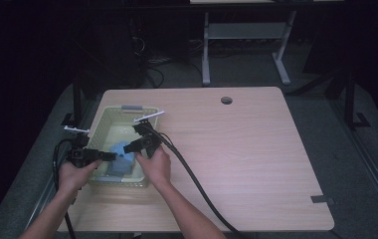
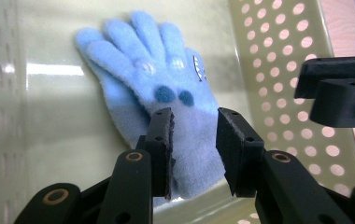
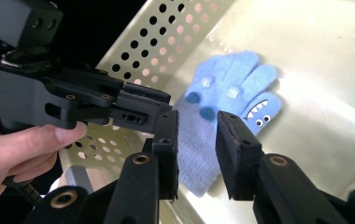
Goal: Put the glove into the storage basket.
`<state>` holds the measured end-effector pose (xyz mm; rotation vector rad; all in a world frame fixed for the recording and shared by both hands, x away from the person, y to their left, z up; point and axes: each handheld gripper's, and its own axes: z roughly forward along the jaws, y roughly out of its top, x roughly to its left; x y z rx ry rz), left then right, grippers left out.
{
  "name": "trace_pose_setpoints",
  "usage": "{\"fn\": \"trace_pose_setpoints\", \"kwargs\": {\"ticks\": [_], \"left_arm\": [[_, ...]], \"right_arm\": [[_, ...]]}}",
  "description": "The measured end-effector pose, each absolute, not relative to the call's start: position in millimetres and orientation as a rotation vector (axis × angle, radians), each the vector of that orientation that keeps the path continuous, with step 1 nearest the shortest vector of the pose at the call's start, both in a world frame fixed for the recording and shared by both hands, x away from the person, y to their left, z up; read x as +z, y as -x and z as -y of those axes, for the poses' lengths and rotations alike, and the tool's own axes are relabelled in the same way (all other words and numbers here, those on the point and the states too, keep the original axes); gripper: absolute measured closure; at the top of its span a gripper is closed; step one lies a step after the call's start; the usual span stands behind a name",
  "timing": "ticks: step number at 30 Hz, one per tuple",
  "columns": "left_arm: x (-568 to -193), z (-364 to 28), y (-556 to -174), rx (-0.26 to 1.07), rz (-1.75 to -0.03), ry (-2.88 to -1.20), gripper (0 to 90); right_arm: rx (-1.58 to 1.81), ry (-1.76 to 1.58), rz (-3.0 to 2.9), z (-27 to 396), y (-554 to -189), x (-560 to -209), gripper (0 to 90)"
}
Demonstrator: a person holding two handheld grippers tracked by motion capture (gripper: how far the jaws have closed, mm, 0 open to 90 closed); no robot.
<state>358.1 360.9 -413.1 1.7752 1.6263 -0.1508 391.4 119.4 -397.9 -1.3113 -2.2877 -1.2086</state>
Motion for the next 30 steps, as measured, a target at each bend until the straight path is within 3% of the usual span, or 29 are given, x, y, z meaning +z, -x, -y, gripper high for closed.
{"fn": "trace_pose_setpoints", "kwargs": {"ticks": [16, 30], "left_arm": [[-393, -355, -358, -0.136, -1.551, -1.727, 66.4], [-384, -338, -359, -0.153, -1.464, -1.722, 61.0]], "right_arm": [[-1.334, 1.304, 2.183, -84, -392, -386, 64.0], [-1.402, 1.324, 2.101, -48, -395, -376, 58.1]]}}
